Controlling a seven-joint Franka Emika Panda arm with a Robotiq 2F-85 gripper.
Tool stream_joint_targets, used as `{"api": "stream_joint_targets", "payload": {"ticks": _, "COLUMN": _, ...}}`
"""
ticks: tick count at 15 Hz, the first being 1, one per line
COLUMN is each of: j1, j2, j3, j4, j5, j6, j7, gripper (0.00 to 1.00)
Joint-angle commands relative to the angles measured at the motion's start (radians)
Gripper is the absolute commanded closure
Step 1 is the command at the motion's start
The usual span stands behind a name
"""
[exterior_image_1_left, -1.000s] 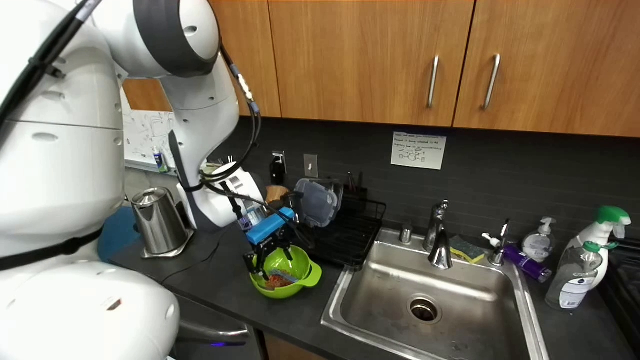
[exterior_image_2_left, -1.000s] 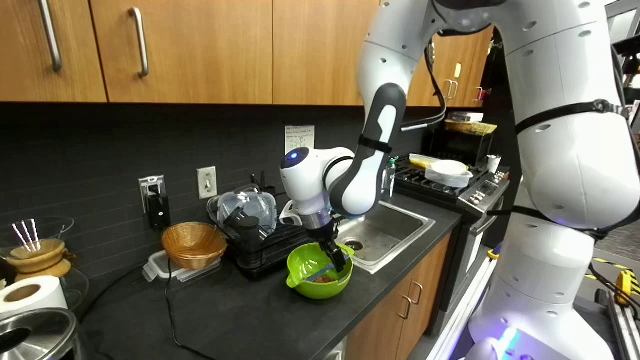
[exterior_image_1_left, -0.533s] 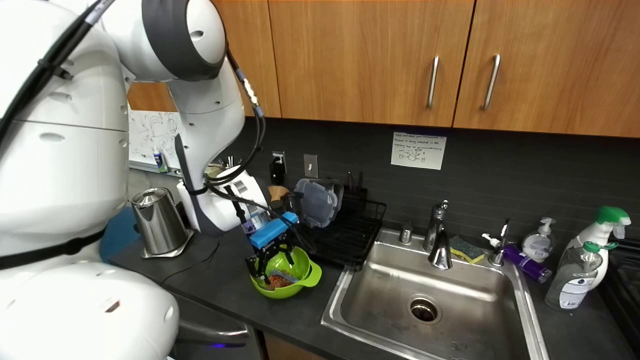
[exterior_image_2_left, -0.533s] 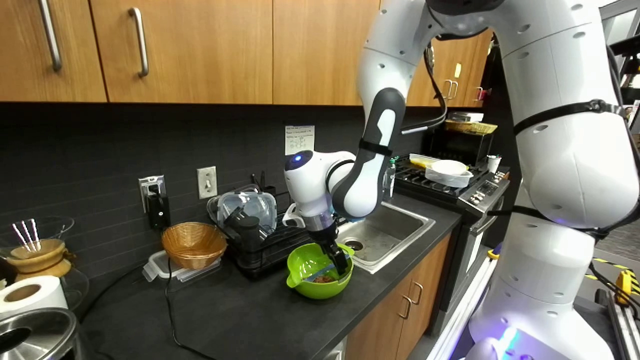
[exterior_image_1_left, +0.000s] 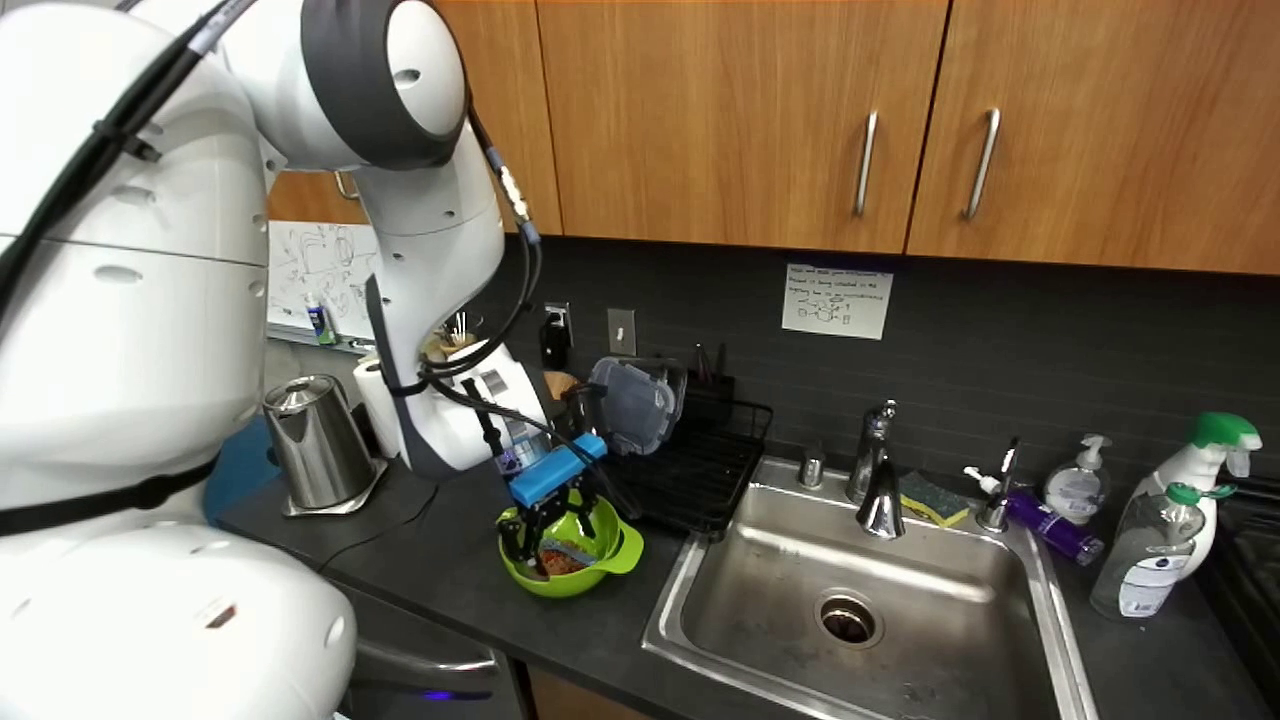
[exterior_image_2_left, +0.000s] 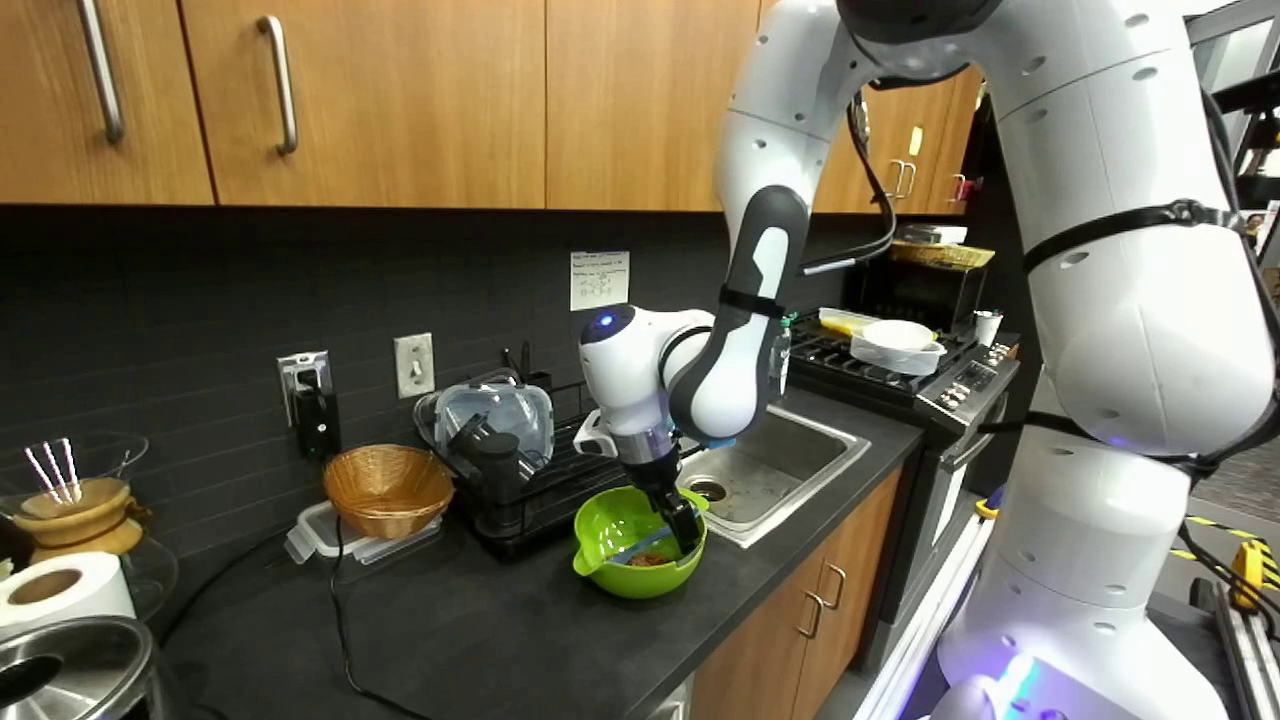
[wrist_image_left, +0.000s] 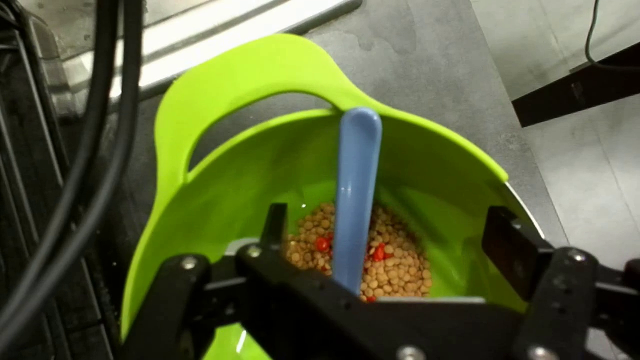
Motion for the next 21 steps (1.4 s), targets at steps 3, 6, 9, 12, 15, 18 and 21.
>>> {"api": "stream_joint_targets", "payload": {"ticks": 3, "j1": -0.012, "j2": 0.005, "j3": -0.020, "j4": -0.002, "j5": 0.005, "j6": 0.042, "j7": -0.034, "gripper": 0.00}}
{"api": "stream_joint_targets", "payload": {"ticks": 6, "j1": -0.013, "j2": 0.005, "j3": -0.025, "j4": -0.004, "j5": 0.006, "j6": 0.049, "j7": -0.035, "gripper": 0.00}}
{"api": "stream_joint_targets", "payload": {"ticks": 9, "j1": -0.017, "j2": 0.008, "j3": -0.027, "j4": -0.004, "j5": 0.010, "j6": 0.059, "j7": -0.042, "gripper": 0.00}}
{"api": "stream_joint_targets", "payload": {"ticks": 12, "j1": -0.027, "j2": 0.015, "j3": -0.028, "j4": -0.003, "j5": 0.016, "j6": 0.071, "j7": -0.054, "gripper": 0.00}}
{"api": "stream_joint_targets", "payload": {"ticks": 15, "j1": -0.045, "j2": 0.010, "j3": -0.031, "j4": -0.014, "j5": 0.015, "j6": 0.098, "j7": -0.068, "gripper": 0.00}}
{"api": "stream_joint_targets", "payload": {"ticks": 18, "j1": -0.051, "j2": -0.009, "j3": -0.041, "j4": -0.034, "j5": 0.006, "j6": 0.122, "j7": -0.057, "gripper": 0.00}}
{"api": "stream_joint_targets", "payload": {"ticks": 21, "j1": -0.054, "j2": -0.013, "j3": -0.049, "j4": -0.042, "j5": 0.009, "j6": 0.137, "j7": -0.056, "gripper": 0.00}}
